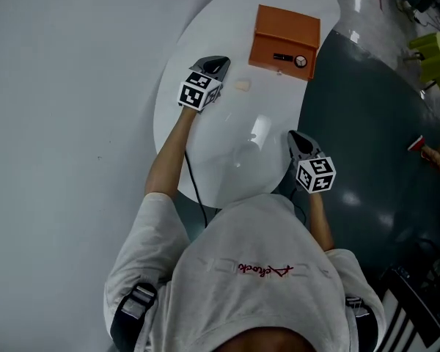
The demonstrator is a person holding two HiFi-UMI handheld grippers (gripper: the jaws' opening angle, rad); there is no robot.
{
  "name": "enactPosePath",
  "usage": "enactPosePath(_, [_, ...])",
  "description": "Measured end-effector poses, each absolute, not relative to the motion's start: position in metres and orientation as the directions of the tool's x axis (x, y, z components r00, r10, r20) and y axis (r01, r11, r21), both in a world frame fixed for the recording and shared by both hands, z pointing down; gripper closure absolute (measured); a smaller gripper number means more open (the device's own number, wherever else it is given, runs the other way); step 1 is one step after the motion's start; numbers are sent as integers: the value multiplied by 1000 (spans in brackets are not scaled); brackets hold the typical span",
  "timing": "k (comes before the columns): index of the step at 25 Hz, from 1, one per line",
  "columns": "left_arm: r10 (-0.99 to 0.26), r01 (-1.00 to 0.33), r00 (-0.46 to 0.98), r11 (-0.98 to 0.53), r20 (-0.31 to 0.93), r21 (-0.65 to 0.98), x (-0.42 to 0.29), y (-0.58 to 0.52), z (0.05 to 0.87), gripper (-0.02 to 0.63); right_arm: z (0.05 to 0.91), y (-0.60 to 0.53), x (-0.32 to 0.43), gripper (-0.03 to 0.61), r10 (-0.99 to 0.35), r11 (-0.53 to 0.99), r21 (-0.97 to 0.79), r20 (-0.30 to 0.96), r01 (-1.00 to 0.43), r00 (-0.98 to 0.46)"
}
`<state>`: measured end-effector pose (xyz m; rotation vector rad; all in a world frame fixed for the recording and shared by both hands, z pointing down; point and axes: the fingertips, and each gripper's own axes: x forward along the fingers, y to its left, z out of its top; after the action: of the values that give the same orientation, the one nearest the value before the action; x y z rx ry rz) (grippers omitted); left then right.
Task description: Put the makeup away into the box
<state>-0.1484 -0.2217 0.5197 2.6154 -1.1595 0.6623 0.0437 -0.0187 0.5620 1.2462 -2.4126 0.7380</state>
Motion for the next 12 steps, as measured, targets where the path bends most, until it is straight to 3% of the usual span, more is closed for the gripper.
enactPosePath(12, [-568,-704,608,-709,555,45,-134,-192,576,604,584,0,44,558,-608,475,-319,555,-820,-568])
